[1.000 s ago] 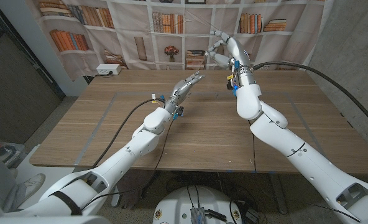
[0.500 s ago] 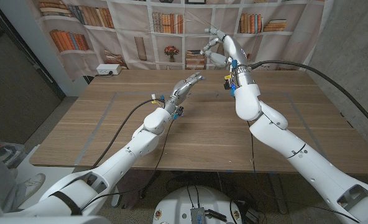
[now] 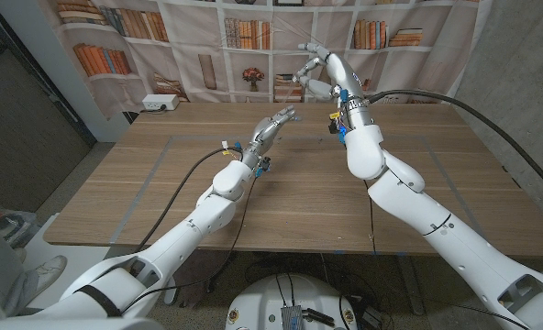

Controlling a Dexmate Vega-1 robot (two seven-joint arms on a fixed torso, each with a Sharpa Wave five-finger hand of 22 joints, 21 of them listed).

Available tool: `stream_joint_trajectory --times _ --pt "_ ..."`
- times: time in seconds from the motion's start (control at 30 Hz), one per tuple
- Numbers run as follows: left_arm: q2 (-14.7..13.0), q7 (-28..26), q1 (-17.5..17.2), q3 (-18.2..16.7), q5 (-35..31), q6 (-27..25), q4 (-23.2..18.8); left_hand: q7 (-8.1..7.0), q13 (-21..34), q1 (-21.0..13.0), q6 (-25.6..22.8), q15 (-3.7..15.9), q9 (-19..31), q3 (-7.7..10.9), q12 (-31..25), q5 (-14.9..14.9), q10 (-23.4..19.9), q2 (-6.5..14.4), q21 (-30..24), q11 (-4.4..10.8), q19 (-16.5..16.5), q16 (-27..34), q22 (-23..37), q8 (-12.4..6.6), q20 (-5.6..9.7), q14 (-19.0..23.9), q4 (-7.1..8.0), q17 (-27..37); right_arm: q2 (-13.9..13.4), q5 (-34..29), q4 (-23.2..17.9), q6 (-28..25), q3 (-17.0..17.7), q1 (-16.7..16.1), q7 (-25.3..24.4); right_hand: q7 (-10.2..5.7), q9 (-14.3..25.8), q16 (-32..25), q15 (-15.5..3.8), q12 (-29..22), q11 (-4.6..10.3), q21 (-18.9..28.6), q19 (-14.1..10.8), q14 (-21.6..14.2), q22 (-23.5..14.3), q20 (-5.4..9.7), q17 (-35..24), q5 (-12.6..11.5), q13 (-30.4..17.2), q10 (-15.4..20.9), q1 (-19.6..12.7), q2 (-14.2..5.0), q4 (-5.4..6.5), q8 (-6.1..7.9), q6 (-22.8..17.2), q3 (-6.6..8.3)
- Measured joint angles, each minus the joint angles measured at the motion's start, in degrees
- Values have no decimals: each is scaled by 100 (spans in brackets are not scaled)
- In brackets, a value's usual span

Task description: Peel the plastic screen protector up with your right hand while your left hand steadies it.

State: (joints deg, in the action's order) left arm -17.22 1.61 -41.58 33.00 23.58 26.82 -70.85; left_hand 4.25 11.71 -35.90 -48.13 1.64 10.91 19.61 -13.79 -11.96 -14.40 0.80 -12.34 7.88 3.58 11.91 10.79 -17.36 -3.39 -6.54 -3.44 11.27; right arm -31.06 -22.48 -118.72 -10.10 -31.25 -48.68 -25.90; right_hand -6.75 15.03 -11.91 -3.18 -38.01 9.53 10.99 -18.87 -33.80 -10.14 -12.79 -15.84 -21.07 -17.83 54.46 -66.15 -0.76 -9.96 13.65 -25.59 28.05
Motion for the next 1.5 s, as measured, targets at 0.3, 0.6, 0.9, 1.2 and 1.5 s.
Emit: stream_joint_trajectory --times 0.3,0.6,0.9,1.2,1.5 --pt "11 -42 -20 -8 17 95 10 211 0 27 -130 0 0 117 51 0 43 360 0 -43 -8 0 29 44 53 0 114 33 5 6 0 3 22 -26 9 0 0 0 0 19 -1 0 0 0 0 0 0 -45 0 1 29 29 0 0 0 0" --pt "53 -233 -73 -27 -118 115 12 -238 1 -788 -289 30 1 578 99 72 135 598 0 51 -29 -26 13 87 32 30 -450 -40 5 14 -16 5 30 -44 38 -30 0 0 0 39 -1 0 -1 0 0 0 15 -45 -1 2 29 29 0 0 -31 0" --pt "36 -354 -105 -20 -183 -17 -115 -618 16 -1640 -962 32 249 982 140 141 190 712 -45 43 -112 -27 13 -272 -51 93 -676 -18 3 24 -43 16 34 -69 59 -30 0 0 0 62 -31 0 -1 0 0 0 15 -77 -1 33 29 29 0 0 -31 0" --pt "28 -459 -161 -28 -183 -103 -208 -493 43 -1783 -978 31 399 1056 140 162 189 768 -45 43 -133 -26 13 -405 -72 92 -651 8 3 26 -59 17 38 -95 62 -30 0 0 0 84 -31 0 -1 0 0 0 15 -100 -1 32 29 29 0 0 -31 0" --pt "12 -575 -252 -81 -142 -164 -315 -431 43 -1899 -958 31 514 1102 140 179 165 755 -45 19 -132 -26 13 -508 -72 91 -604 8 25 -1 -75 17 50 -126 4 -30 -1 -44 -9 79 -30 0 -1 -52 0 0 -1 -100 -3 32 29 29 0 0 -31 0"
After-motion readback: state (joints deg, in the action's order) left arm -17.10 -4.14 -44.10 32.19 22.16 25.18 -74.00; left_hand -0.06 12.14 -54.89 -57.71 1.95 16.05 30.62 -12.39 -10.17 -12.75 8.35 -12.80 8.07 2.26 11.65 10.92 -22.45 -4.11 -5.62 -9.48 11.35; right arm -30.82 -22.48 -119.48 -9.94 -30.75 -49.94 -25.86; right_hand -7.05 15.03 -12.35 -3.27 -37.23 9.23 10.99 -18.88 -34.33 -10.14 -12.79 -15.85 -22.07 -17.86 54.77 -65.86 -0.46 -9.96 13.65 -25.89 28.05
